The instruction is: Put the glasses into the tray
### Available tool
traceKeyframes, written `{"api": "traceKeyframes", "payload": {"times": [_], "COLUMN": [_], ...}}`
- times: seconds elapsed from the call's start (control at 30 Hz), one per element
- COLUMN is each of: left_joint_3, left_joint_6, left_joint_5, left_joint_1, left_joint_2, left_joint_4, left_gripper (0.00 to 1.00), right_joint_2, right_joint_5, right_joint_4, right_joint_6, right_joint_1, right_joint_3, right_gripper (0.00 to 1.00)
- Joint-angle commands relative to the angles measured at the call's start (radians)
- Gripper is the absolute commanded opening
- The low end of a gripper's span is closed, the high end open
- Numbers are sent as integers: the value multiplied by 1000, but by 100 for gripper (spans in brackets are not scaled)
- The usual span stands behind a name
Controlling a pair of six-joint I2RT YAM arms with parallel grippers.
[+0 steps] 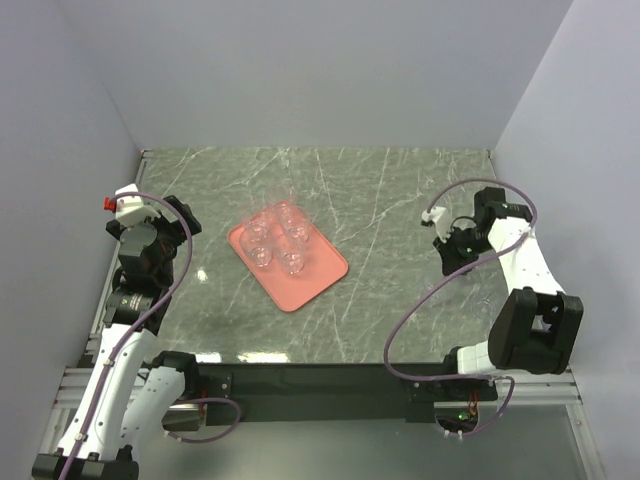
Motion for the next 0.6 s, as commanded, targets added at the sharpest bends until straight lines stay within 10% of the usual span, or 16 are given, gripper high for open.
{"api": "traceKeyframes", "payload": {"times": [0.0,0.57], "left_joint_3": [-7,-7], "left_joint_6": [2,7], "left_joint_5": [14,8], "left_joint_1": [3,3], "left_joint_2": [3,7], "left_joint_4": [41,41], "left_gripper": [99,99], "right_joint_2": [-21,107], "right_joint_5": [-153,-144], "right_joint_4": [-10,182], "right_joint_6": [91,445], "right_joint_1": [54,553], "right_joint_3": [78,262], "right_gripper": [0,0]}}
